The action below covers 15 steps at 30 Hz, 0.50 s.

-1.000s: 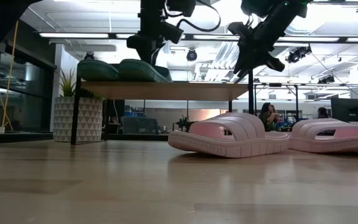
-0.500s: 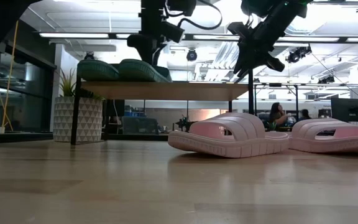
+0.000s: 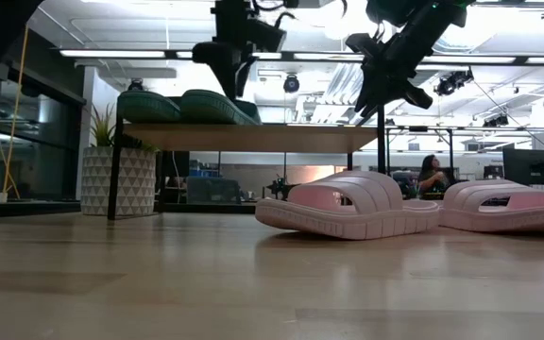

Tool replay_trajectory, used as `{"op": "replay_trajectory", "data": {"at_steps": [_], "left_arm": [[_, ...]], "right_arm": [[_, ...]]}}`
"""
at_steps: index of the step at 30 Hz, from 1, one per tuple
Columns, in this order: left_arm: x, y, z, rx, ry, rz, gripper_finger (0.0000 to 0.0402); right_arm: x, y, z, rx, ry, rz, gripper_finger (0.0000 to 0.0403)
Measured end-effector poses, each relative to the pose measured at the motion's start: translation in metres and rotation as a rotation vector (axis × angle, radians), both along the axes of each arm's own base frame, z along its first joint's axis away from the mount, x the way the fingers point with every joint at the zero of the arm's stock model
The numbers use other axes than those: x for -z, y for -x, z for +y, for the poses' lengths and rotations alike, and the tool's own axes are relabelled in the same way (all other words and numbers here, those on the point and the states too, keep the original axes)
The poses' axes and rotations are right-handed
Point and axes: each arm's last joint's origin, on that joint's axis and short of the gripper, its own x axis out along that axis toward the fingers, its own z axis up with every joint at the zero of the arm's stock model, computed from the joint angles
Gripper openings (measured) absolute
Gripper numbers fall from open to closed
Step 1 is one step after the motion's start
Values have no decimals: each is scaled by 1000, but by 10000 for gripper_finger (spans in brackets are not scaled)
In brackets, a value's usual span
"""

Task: Pick and place slides into the shelf
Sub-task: Put the green slide on the shelf

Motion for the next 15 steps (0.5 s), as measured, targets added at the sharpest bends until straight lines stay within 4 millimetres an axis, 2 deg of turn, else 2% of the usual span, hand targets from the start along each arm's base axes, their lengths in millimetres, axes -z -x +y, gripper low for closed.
{"op": "replay_trajectory", "data": {"at_steps": [5, 9, 15], "left_arm": [[-12, -5, -11, 58, -31, -99, 161], [-24, -12, -12, 107, 8, -260, 161], [-33, -19, 3, 106, 94, -473, 161]], "right_arm": [[0, 0, 0, 0, 0, 0, 55], [0, 0, 0, -3, -3, -1, 55], [0, 0, 0, -2, -8, -4, 55]]}}
